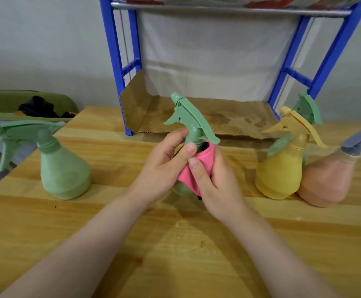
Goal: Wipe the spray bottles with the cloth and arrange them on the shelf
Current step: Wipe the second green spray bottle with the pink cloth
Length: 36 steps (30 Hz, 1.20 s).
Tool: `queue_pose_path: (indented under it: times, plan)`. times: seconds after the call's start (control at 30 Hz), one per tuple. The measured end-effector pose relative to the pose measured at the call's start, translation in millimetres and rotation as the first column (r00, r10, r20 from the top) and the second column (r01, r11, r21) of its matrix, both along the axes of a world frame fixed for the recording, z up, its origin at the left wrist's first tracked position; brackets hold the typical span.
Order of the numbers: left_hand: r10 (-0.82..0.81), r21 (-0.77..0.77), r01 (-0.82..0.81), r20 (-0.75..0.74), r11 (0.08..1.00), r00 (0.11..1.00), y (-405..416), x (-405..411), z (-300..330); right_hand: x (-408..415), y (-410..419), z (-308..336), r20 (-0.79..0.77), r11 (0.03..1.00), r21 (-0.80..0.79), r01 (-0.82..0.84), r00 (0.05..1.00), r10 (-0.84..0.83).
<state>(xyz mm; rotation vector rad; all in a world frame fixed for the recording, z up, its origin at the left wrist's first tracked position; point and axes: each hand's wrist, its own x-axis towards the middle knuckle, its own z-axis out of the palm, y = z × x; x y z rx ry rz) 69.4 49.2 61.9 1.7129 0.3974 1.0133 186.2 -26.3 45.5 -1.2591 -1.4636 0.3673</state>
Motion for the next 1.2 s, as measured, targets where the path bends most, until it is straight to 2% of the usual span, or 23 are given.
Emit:
queue_pose_path:
  times: [0.13, 0.37, 0.5, 0.67, 0.8, 0.93, 1.03, 1.2]
  plan:
    - [-0.056, -0.053, 0.059, 0.057, 0.997, 0.997, -3.6, 3.1, -2.8, 4.9, -2.5, 1.6, 0.033, 1.0, 0.022, 0.023, 0.999, -0.024]
    - [0.03, -0.141, -0.021, 0.063, 0.99, 0.998, -7.8, 6.2, -7.9, 4.3, 4.1, -10.2, -0.046, 0.999, -0.043, 0.017, 0.999, -0.019]
    - [0.067, -0.232, -0.035, 0.132, 0.972, 0.989, -5.5, 5.2, -5.3, 3.4, 5.1, -13.1, -0.05, 0.999, -0.043, -0.002, 0.999, 0.0]
    - [0.168, -0.365, -0.067, 0.255, 0.929, 0.952, 2.7, 1.9, 2.1, 3.0, 5.9, -17.7, -0.083, 0.998, -0.063, -0.025, 0.996, 0.019]
    - [0.277, -0.536, -0.002, 0.433, 0.844, 0.858, 15.4, -3.4, 11.3, -0.1, 4.7, -18.7, -0.096, 0.997, -0.06, -0.046, 0.995, 0.041]
    - [0.301, -0.618, 0.044, 0.443, 0.785, 0.844, 16.9, -4.9, 12.9, -0.4, 6.9, -24.0, -0.126, 0.994, -0.094, -0.056, 0.991, 0.044]
    - [0.299, -0.619, 0.018, 0.404, 0.785, 0.865, 13.8, -4.1, 11.3, 3.3, 5.4, -24.9, -0.08, 0.991, -0.129, -0.043, 0.996, 0.033]
    - [0.236, -0.464, -0.006, 0.44, 0.886, 0.867, 9.3, -7.0, 15.1, 6.7, 0.2, -14.7, 0.06, 0.996, -0.087, -0.01, 0.998, 0.015]
